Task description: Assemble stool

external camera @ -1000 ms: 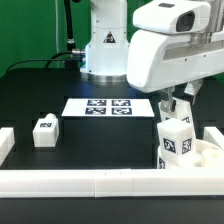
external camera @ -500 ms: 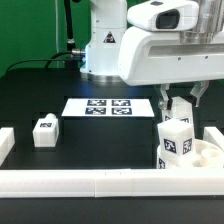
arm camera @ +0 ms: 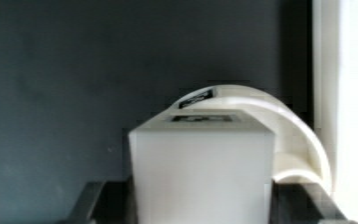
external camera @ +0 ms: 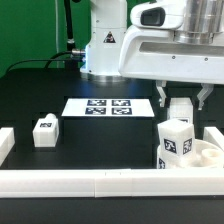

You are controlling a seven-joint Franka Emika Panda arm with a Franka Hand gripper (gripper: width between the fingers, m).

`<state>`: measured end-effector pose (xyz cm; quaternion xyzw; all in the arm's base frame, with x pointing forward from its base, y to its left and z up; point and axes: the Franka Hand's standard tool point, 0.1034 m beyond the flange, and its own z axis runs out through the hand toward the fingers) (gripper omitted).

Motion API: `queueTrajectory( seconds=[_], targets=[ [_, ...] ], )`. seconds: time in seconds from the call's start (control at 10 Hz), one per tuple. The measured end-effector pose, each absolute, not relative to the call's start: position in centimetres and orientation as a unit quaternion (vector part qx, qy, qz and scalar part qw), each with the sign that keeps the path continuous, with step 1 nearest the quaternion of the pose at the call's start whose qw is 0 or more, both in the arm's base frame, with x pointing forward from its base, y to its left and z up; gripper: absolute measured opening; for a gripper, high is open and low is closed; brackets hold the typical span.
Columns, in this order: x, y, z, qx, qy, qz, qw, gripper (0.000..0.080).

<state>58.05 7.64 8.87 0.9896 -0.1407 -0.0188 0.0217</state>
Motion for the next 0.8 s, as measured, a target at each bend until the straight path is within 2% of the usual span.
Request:
queueTrajectory(
  seconds=[0.6,0.8],
  targets=[
    [57.98,8.15,8.82,0.951,-0.308,-0.020,0.018,0.0334],
    [57.92,8.43,8.72,0.911,-0.411,-0.021,0.007,0.0334]
  ],
)
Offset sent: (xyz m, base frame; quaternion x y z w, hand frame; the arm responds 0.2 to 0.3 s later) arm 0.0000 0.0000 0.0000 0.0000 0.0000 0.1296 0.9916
